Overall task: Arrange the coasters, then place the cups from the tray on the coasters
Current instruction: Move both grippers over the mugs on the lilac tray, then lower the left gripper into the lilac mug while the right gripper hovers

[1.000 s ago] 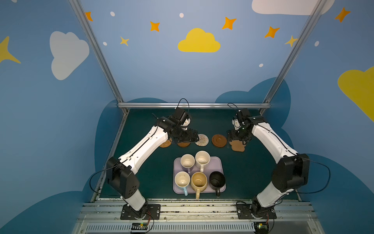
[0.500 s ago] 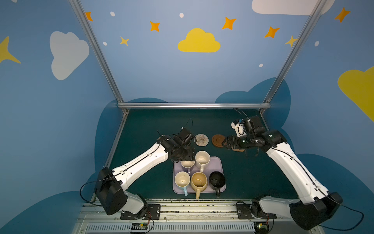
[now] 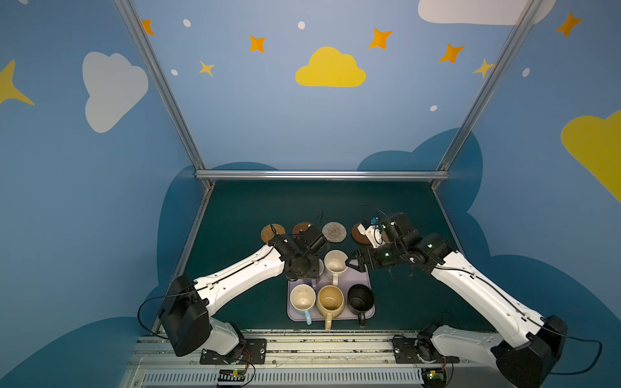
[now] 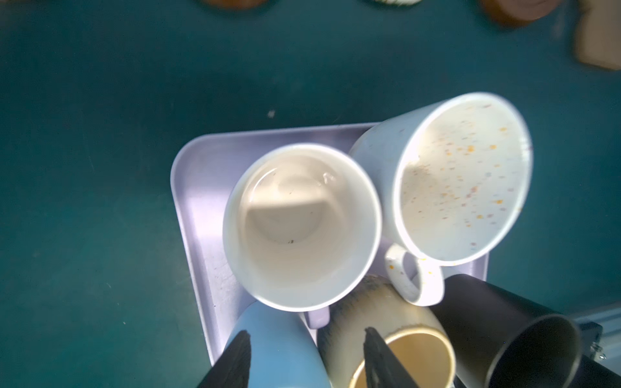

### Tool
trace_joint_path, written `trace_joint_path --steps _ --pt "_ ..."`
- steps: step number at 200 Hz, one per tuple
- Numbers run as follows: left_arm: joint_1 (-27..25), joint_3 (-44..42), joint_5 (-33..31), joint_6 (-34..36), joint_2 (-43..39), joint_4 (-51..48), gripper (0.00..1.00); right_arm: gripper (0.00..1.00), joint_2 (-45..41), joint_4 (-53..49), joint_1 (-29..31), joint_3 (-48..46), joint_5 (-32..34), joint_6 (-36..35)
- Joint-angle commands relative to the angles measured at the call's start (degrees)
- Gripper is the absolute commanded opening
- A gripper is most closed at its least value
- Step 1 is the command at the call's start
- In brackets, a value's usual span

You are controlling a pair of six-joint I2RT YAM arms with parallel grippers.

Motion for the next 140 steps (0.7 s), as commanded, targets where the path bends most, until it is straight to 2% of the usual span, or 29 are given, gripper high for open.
trace_joint_path --steps 1,61,120,140 --pt "-0.4 0.1 0.3 -1.3 0.6 1.2 0.5 0.92 -0.3 5.1 1.0 -1.8 -0.8 1.6" --pt "-1.2 -0.1 1.3 -1.2 3.7 2.3 0.46 0.91 1.8 8.1 3.8 -4.8 -1.8 2.0" --pt "-1.9 0.6 0.2 -1.0 6.2 0.5 0.44 0.92 2.3 9.0 4.2 -5.4 -1.4 2.3" --pt "-2.9 2.1 -2.0 -0.9 7.4 -2.1 0.45 0.91 2.2 8.7 4.2 -5.5 -0.8 2.2"
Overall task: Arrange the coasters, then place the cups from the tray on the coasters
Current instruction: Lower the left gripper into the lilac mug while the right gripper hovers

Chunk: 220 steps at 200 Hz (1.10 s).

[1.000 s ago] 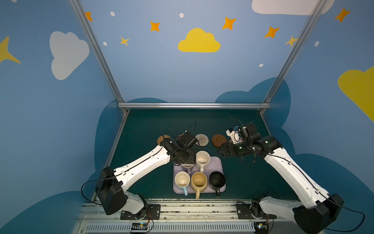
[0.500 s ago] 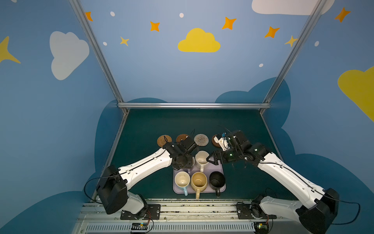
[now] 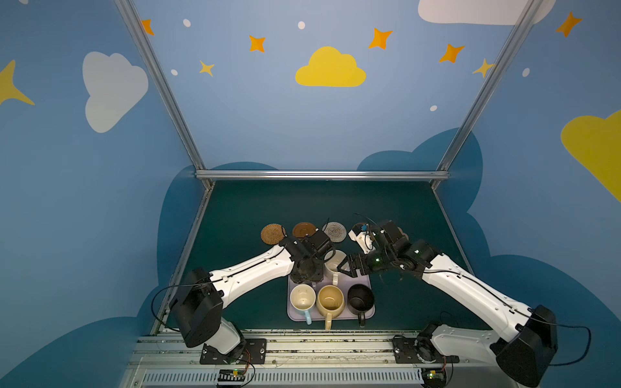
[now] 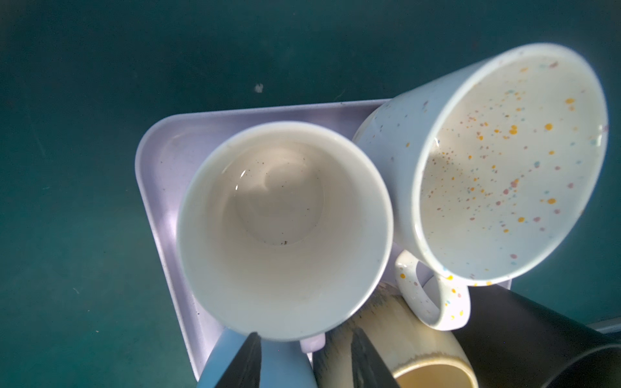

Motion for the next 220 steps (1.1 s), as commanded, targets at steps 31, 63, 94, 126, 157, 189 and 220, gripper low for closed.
trace_joint_path --steps 31,63,94,126,157,189,220 --pt "-1.3 2.3 -0.8 -0.1 4.1 -4.3 0.46 0.91 0.0 0.9 0.3 -1.0 1.0 0.1" --pt "-1.5 3.6 -1.1 -0.1 4.5 -5.4 0.4 0.92 -0.1 1.8 0.3 -2.2 1.1 0.7" --pt "-1.7 4.6 -1.4 -0.2 4.1 -6.1 0.39 0.92 0.0 2.4 0.3 -3.0 1.2 0.8" --pt "-2.1 5.1 -1.3 -0.7 4.4 -7.2 0.37 0.92 0.1 2.7 0.2 -3.5 1.5 0.7" --pt "-2.3 4.8 -1.2 -1.0 3.8 -7.5 0.37 0.92 0.2 2.9 0.2 -3.8 1.7 0.7" --pt "-2.4 4.0 -1.7 -1.2 3.5 -7.0 0.41 0.92 0.2 3.9 0.2 -4.5 1.2 1.1" --pt "-2.5 3.9 -2.1 -1.0 5.0 -6.0 0.43 0.92 -0.1 5.5 0.3 -5.1 -0.5 1.3"
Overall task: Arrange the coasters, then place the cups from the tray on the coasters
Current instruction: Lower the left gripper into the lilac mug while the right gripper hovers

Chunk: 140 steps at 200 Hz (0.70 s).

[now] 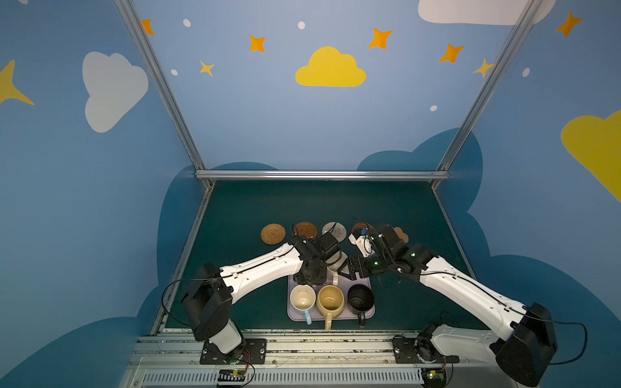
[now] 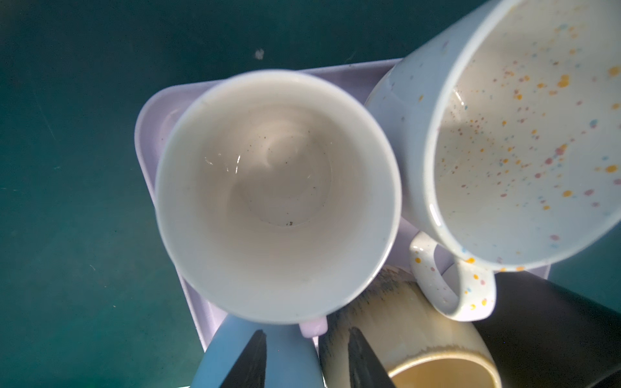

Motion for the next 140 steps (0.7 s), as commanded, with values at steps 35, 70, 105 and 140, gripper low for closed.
trace_joint_path --steps 35,70,105,140 --pt "-0.1 -0.3 -1.2 -0.1 2.4 1.0 0.45 0.92 -0.2 3.0 0.4 -1.3 -1.5 0.8" --pt "-0.1 -1.0 -2.6 -0.2 2.5 1.7 0.41 0.92 0.2 2.7 0.4 -1.2 -1.4 0.6" --pt "-0.2 -0.9 -3.5 0.5 3.5 2.4 0.42 0.92 0.3 2.8 0.4 -1.2 -1.7 0.6" --pt "-0.2 -1.3 -4.4 0.9 4.1 2.7 0.4 0.92 -0.5 4.2 0.4 -2.2 -2.7 0.2"
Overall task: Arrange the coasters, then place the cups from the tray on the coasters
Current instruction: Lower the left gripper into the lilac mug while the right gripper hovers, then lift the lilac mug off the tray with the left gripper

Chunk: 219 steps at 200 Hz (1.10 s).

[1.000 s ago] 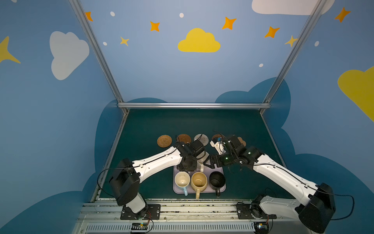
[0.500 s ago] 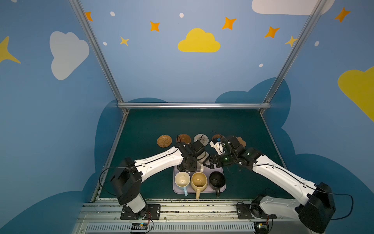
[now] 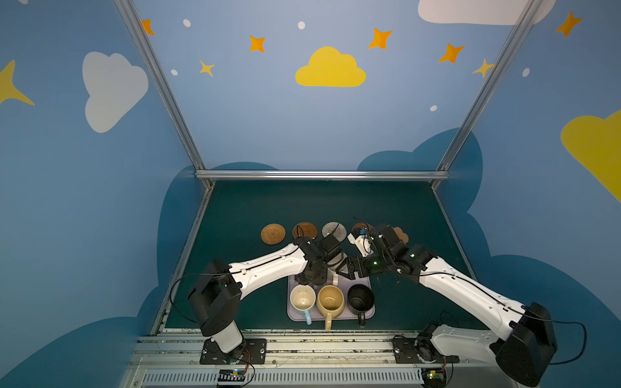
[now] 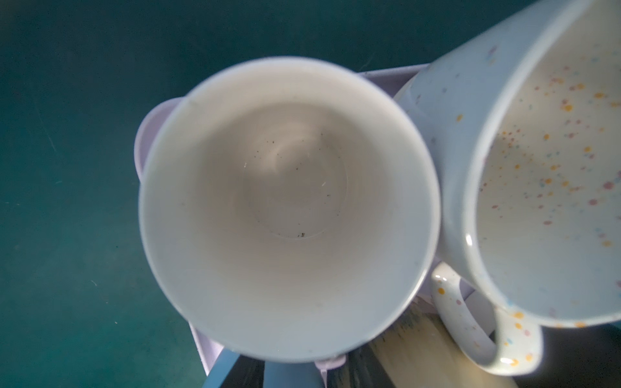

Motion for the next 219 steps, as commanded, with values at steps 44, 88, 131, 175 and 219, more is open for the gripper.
trace_joint_path --steps 44,88,131,175,219 --pt "-0.1 -1.3 -1.8 0.7 2.2 1.9 0.37 0.92 1.0 1.7 0.4 -1.3 -1.4 -0.3" --pt "0.0 -1.7 -2.3 1.2 2.6 3.0 0.33 0.92 1.3 2.0 0.5 -1.3 -0.8 -0.3" --pt "0.0 -2.5 -2.4 1.3 2.3 4.0 0.31 0.91 1.0 2.3 0.5 -2.4 -0.1 -0.3" --pt "-0.1 -3.7 -2.4 1.3 1.8 5.3 0.23 0.91 -1.2 5.0 0.5 -5.3 0.3 1.1" --pt "-0.1 -4.3 -2.8 1.3 1.1 5.8 0.19 0.9 -1.4 6.2 0.6 -6.1 -0.3 1.7"
